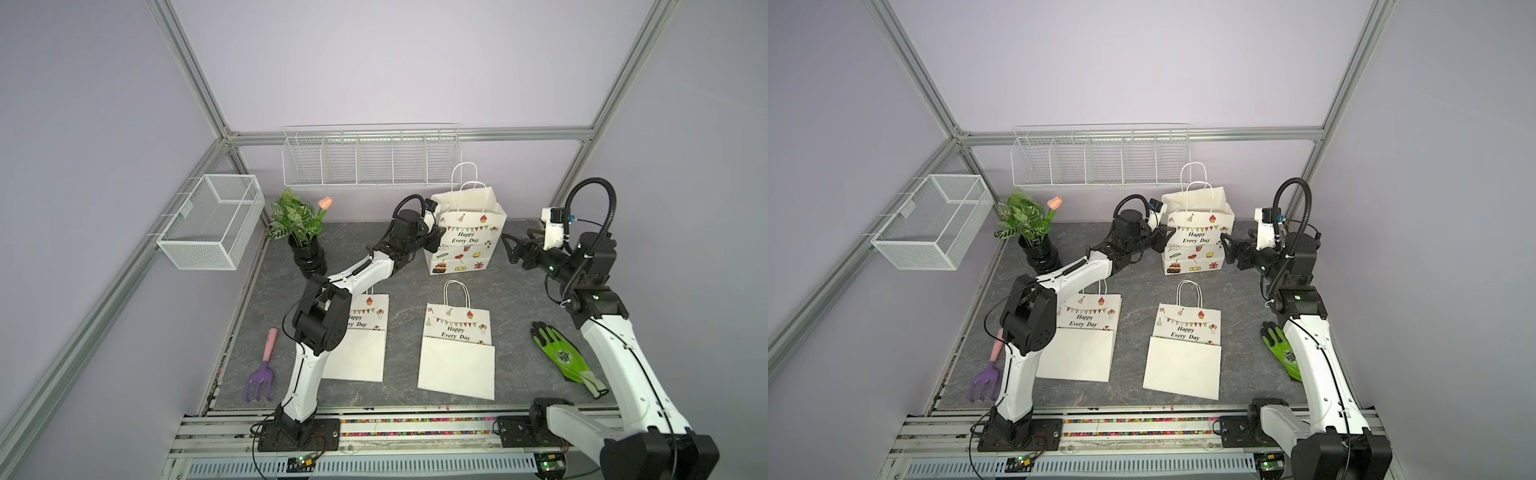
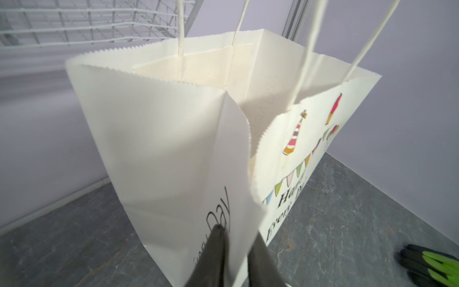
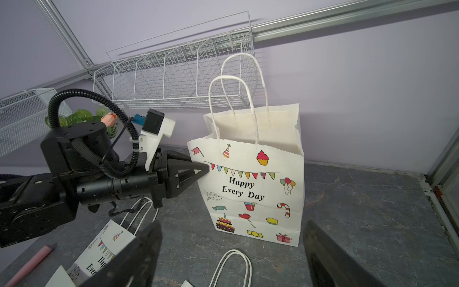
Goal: Put away the paper bag
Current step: Pick up the paper bag from the center of the board, then press the paper bag.
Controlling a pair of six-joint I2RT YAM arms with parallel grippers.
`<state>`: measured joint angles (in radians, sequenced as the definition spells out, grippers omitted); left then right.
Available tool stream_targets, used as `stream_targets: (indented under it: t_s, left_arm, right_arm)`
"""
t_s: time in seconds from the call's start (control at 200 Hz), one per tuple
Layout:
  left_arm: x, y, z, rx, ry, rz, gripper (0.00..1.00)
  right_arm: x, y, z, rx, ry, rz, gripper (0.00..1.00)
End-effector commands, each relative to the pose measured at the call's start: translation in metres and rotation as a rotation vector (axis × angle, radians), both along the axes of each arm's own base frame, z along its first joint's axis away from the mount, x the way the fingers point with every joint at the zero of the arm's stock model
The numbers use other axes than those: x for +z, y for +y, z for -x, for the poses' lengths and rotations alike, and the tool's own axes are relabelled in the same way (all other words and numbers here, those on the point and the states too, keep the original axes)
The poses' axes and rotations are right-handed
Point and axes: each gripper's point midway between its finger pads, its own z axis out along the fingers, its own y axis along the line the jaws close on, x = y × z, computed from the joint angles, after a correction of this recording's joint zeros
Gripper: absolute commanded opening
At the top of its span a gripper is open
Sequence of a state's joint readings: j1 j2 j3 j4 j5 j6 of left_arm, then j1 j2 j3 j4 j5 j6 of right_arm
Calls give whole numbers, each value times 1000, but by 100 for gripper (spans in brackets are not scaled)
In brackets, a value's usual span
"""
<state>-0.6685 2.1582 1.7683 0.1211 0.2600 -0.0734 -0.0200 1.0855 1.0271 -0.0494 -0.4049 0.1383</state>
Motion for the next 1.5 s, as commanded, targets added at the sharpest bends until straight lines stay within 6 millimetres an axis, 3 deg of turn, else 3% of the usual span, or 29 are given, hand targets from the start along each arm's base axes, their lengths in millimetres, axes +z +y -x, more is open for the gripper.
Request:
stream_targets:
  t_s: [0.0, 0.16, 0.355, 0.505, 0.67, 0.865, 1.094, 1.299, 1.494]
  left_arm:
    - [22, 1, 11, -23, -26, 19, 12]
    - [53, 10, 24, -32, -54, 38, 1]
    - [110, 29, 55, -74, -111, 43, 0]
    - [150, 63, 88, -87, -124, 31, 0]
    - [182, 107, 129, -120, -115, 94, 0]
    - [186, 145, 164, -89, -115, 80, 0]
    - [197, 156, 202, -166, -119, 129, 0]
    - [222, 170, 245, -243, -143, 170, 0]
    - [232, 178, 270, -292, -142, 196, 0]
  right_arm:
    - [-6, 1, 3, 7, 15, 0, 89]
    - [-8, -1, 2, 1, 36, -7, 89]
    - [-12, 1, -1, 18, 123, -30, 89]
    - [-10, 3, 2, 48, 189, -72, 89]
    - [2, 25, 14, 207, 257, -179, 89]
    - [32, 57, 42, 447, 278, -326, 89]
    - [50, 90, 79, 583, 201, -277, 92]
    - [43, 95, 77, 582, 226, -240, 92]
    - [46, 112, 87, 639, 181, -178, 93]
